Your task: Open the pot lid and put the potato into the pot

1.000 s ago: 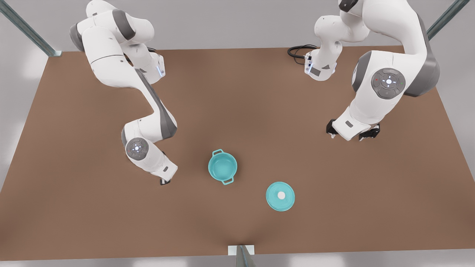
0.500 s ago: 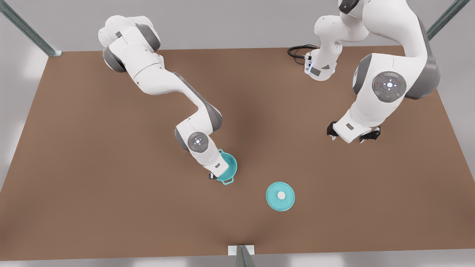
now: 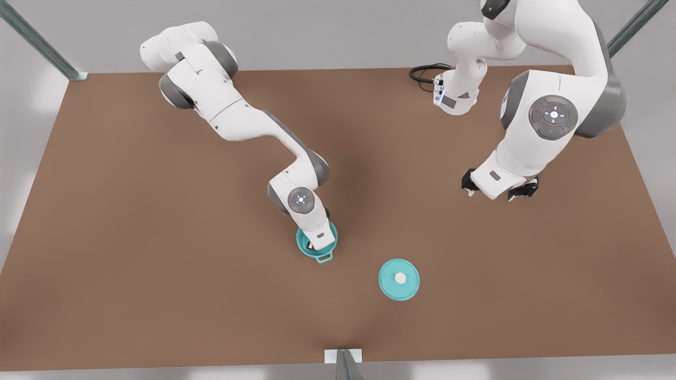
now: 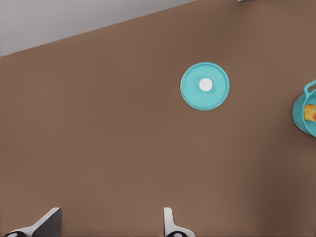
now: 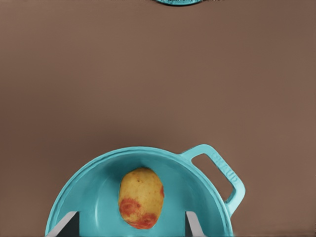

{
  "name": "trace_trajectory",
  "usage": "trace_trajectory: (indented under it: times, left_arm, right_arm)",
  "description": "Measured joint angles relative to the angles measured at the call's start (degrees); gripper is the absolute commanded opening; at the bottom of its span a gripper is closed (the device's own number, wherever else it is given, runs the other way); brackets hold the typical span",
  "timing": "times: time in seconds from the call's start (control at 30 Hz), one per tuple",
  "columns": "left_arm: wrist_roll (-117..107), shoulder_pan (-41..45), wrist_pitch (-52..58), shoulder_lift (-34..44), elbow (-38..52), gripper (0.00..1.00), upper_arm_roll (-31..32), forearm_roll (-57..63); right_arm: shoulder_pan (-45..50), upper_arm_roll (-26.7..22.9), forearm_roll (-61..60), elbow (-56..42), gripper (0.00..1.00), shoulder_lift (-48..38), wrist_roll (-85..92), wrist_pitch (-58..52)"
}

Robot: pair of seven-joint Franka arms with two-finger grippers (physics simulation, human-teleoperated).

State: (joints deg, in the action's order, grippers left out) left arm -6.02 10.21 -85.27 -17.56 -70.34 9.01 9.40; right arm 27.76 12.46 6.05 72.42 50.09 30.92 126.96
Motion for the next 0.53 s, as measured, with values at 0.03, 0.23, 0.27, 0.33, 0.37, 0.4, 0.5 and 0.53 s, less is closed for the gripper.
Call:
trace_trajectory:
  times: [0.03, 0.23, 0.27, 0.33, 0.37, 0.4, 0.5, 0.53]
  left_arm:
    - [0.0, 0.0, 0.1, 0.0, 0.0, 1.0, 0.0, 0.0]
    - [0.1, 0.0, 0.4, -0.1, 0.0, 1.0, -0.1, 0.1]
    - [0.1, 0.0, 0.4, -0.1, 0.0, 1.0, -0.1, 0.2]
    - [0.1, -0.1, 0.4, -0.1, 0.0, 1.0, -0.1, 0.2]
    - [0.1, -0.1, 0.4, -0.1, 0.0, 1.0, -0.1, 0.2]
    - [0.1, -0.1, 0.5, -0.1, 0.0, 1.0, -0.1, 0.2]
    - [0.2, -0.1, 0.5, -0.1, 0.0, 1.0, -0.1, 0.2]
    - [0.2, -0.1, 0.5, -0.1, 0.0, 1.0, -0.1, 0.2]
  right_arm:
    - [-0.1, -0.5, 0.1, 0.1, 1.0, -1.4, -0.9, -0.1]
    - [-20.7, -5.1, -0.2, 5.9, 1.0, -20.9, -5.0, -10.5]
    - [-24.4, -5.1, -0.2, 7.8, 1.0, -22.4, -5.4, -12.0]
    - [-29.7, -5.2, -0.2, 11.5, 1.0, -24.8, -5.7, -14.7]
    - [-31.3, -5.2, -0.2, 14.1, 1.0, -26.4, -5.7, -15.6]
    - [-32.4, -5.2, -0.2, 17.2, 1.0, -28.1, -5.7, -16.4]
    - [-34.5, -5.2, -0.2, 20.5, 1.0, -30.1, -5.6, -18.0]
    - [-34.8, -5.2, -0.2, 20.8, 1.0, -30.3, -5.6, -18.4]
